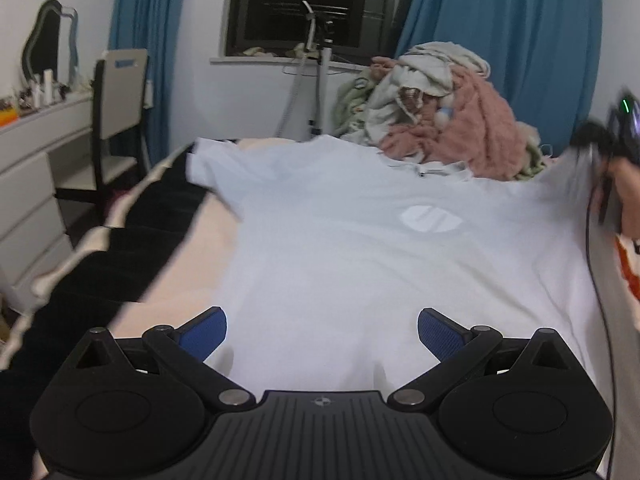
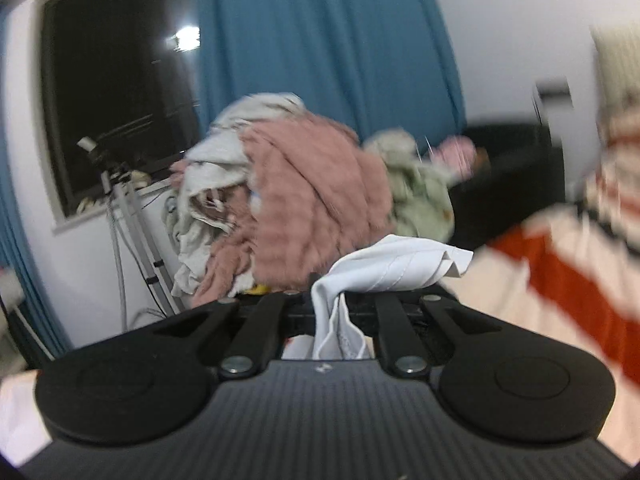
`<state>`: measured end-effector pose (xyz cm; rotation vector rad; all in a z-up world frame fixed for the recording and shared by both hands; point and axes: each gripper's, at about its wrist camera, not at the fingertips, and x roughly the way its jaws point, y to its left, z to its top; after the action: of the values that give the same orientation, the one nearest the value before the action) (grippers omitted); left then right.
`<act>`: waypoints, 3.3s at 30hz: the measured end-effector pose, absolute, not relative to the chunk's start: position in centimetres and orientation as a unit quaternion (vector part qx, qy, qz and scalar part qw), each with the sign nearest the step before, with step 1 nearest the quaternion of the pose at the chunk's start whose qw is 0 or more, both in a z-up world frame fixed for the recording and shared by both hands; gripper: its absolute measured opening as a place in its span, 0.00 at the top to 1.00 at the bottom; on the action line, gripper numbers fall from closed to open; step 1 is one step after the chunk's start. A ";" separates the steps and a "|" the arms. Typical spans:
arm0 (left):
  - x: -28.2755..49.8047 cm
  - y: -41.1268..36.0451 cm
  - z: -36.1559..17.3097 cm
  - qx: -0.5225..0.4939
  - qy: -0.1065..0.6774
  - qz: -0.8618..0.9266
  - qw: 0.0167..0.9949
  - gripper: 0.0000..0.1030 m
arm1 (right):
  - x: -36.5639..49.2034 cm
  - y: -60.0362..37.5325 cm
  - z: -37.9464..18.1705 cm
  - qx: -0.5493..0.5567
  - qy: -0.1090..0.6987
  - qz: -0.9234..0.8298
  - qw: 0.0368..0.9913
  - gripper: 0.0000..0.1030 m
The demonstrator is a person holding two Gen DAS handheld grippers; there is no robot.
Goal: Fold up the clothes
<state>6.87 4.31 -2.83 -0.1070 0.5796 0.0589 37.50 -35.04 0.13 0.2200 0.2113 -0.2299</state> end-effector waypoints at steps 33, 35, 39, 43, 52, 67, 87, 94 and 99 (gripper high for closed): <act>10.2 10.1 -3.8 -0.093 0.268 0.085 0.955 0.00 | 34.4 -7.1 -1.7 0.019 0.212 0.064 0.975 0.14; 9.4 9.4 -3.2 -0.079 0.257 0.081 0.960 0.00 | 31.1 -8.4 -0.7 0.034 0.207 0.073 0.975 0.14; 6.8 7.9 -2.1 -0.052 0.224 0.048 0.972 0.00 | 23.5 -10.8 1.2 0.045 0.194 0.075 0.977 0.14; 4.1 6.0 -1.3 -0.021 0.217 0.027 0.976 0.00 | 14.9 -13.7 2.2 0.061 0.175 0.087 0.979 0.14; -2.9 1.1 1.4 0.031 0.167 -0.029 0.985 0.00 | 0.2 -18.2 1.5 0.041 0.134 0.069 0.988 0.14; -2.4 -0.1 -1.4 -0.010 0.229 -0.044 0.972 0.01 | -3.7 -21.7 -1.1 0.064 0.152 0.042 0.985 0.14; 0.3 -9.0 -4.0 0.054 0.295 -0.122 0.946 0.05 | -3.0 -31.8 1.1 0.126 0.156 -0.015 0.980 0.14; 0.5 -19.5 -4.6 0.079 0.304 -0.213 0.925 0.17 | -3.3 -38.4 -0.1 0.196 0.139 -0.092 0.967 0.14; 0.0 -26.8 -5.8 0.099 0.306 -0.281 0.904 0.18 | -3.5 -40.7 -1.3 0.251 0.138 -0.103 0.952 0.14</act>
<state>-0.04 -26.77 -5.81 0.2051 0.6319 -0.5802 -3.47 -40.73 -1.27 0.5110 0.2807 -0.2086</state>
